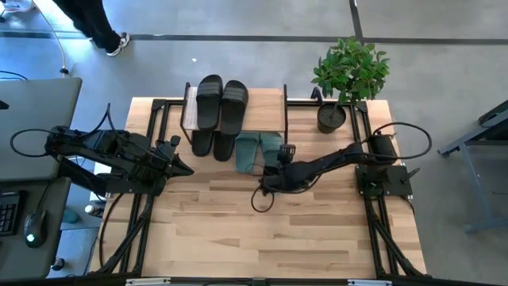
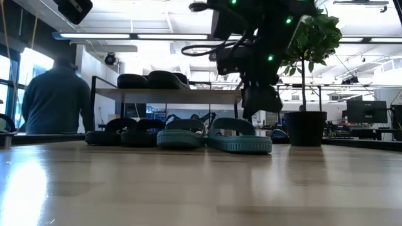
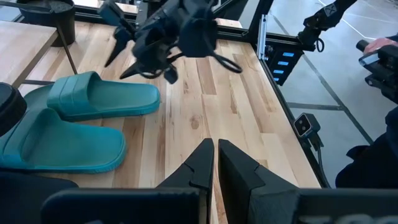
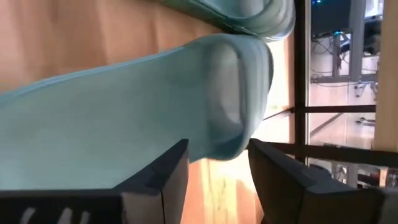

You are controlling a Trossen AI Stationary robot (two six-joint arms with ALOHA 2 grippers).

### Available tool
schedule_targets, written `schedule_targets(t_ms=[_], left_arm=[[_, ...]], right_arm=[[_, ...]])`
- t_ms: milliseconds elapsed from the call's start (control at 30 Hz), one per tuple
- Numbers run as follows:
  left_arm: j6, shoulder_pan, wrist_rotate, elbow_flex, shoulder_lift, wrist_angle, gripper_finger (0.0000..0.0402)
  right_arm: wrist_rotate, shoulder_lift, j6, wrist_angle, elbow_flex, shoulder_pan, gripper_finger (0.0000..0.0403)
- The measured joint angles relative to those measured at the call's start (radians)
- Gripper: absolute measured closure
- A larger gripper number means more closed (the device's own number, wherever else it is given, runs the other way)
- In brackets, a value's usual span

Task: Pick and place slides into the shelf
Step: Put the blue slide under the shelf

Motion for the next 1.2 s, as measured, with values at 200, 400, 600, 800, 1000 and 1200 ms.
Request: schedule_targets(t_ms=[200, 400, 600, 800, 1000, 1200], left_arm=[[0.000, 0.000, 0.000, 0.000, 0.000, 0.000, 0.0389], [0.000, 0.000, 0.000, 0.000, 0.000, 0.000, 0.0389], [0.000, 0.000, 0.000, 0.000, 0.000, 0.000, 0.0389], [0.000, 0.000, 0.000, 0.000, 0.000, 0.000, 0.0389], [0.000, 0.000, 0.000, 0.000, 0.000, 0.000, 0.0389], [0.000, 0.000, 0.000, 0.000, 0.000, 0.000, 0.0389]], right_arm=[[-0.028, -0.045, 0.082, -0.064, 0.000, 0.035, 0.0264], [-0.169, -0.151, 0.150, -0.087, 0.000, 0.028, 0.0267], [-0.349, -0.297, 0.208, -0.128, -0.006, 0.018, 0.0322], [-0.593, -0.478, 0.303, -0.072, -0.123, 0.022, 0.0394], [-0.664, -0.620, 0.563, 0.240, -0.372, 0.103, 0.0400], [-0.511, -0.556, 0.701, 0.516, -0.524, 0.183, 0.0403]])
